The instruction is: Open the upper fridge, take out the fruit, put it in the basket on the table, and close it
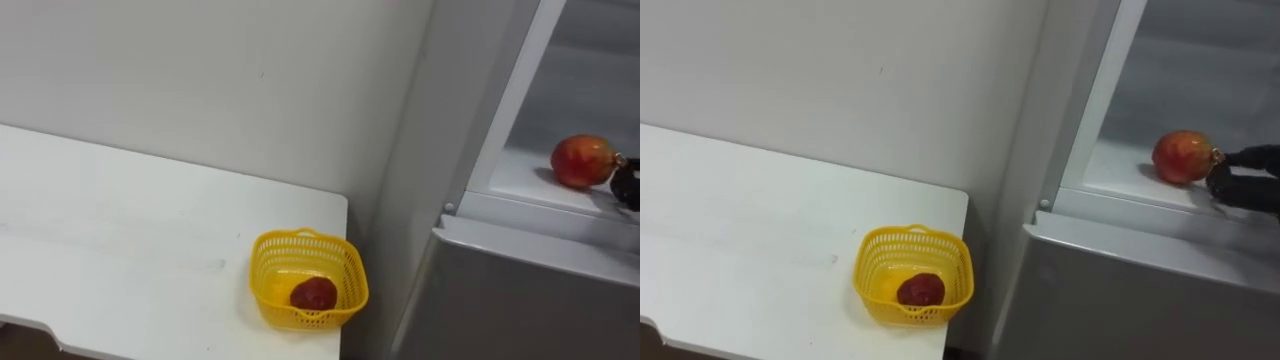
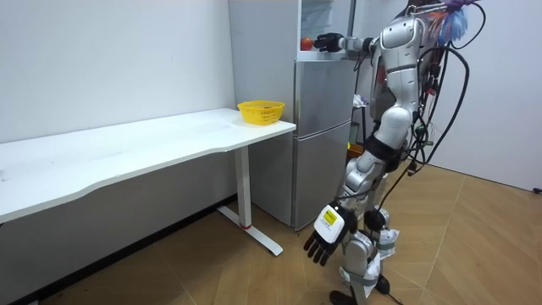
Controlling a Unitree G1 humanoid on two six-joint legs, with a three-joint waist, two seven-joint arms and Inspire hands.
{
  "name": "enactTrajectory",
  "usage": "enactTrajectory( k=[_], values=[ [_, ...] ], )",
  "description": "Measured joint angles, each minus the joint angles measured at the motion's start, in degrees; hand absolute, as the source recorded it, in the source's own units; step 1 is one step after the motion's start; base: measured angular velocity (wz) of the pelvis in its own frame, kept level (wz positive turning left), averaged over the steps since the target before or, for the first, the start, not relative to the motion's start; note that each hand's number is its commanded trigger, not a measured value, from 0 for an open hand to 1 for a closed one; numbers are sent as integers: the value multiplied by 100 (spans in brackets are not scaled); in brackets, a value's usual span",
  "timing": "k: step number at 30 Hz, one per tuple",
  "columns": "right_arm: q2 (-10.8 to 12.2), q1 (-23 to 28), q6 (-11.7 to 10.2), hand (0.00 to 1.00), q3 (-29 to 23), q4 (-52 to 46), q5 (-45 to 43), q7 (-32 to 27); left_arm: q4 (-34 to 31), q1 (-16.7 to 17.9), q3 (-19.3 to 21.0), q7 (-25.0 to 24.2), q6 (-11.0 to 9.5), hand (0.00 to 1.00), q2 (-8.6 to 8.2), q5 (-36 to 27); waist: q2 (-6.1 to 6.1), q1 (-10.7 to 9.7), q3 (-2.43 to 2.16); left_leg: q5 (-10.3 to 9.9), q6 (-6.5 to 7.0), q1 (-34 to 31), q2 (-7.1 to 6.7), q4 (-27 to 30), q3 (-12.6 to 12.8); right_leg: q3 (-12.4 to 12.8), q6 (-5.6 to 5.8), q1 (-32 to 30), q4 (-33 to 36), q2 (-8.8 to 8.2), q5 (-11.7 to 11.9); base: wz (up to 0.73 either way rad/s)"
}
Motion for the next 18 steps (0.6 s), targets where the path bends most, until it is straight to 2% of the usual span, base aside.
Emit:
enactTrajectory(
  k=[1,2,3,4,5,18],
  values=[
    [0,0,0,100,0,0,-10,1,21,-8,6,5,0,0,0,0,1,0,-3,0,0,1,0,-1,0,0,0,0,1,-1,0,0],
    [0,0,0,94,0,0,-51,6,31,-9,14,8,0,0,0,0,-4,0,-8,0,0,4,0,-3,0,0,0,0,2,-2,0,0],
    [0,0,1,74,0,1,-63,9,33,-14,14,10,0,0,0,0,-9,0,-11,0,0,4,0,-3,1,0,0,0,3,-4,0,0],
    [0,0,1,27,0,1,-82,13,33,-21,13,10,0,0,0,1,-10,0,-12,0,0,4,-1,-2,1,1,0,-1,5,-5,0,0],
    [0,0,1,0,0,1,-127,29,36,-35,13,13,-1,0,0,3,-10,0,-12,0,0,4,-1,-1,2,1,0,-4,9,-5,0,0],
    [0,7,42,0,2,45,-146,150,47,-86,14,20,-4,0,1,20,-15,-5,-22,3,-2,11,-5,-6,11,20,0,22,12,6,0,0]
  ],
)
